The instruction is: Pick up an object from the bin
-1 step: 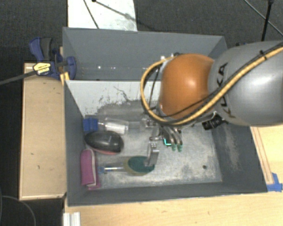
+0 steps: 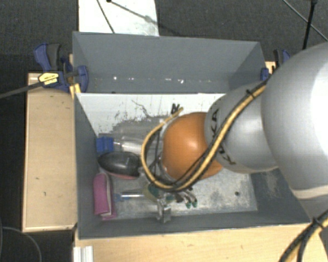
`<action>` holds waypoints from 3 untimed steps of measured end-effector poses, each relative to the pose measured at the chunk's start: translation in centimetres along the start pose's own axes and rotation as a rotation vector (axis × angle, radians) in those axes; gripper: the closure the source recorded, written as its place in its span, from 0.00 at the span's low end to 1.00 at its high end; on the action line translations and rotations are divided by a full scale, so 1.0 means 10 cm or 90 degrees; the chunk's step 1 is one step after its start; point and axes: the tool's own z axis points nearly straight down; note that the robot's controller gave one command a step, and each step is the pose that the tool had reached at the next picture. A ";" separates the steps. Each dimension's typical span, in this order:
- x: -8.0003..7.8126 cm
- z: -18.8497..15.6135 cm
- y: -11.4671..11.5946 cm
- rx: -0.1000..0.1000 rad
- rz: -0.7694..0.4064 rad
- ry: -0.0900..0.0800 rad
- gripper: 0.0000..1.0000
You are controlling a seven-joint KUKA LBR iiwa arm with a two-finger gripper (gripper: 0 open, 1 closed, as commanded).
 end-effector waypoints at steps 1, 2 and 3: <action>-0.05 -0.32 -0.17 0.001 0.011 0.003 0.00; -0.03 -0.37 -0.05 0.000 0.106 0.004 0.00; 0.05 0.01 -0.16 0.000 0.112 0.003 0.00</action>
Offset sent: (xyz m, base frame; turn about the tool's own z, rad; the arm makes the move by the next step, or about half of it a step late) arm 0.0074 -0.0138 0.0295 0.0122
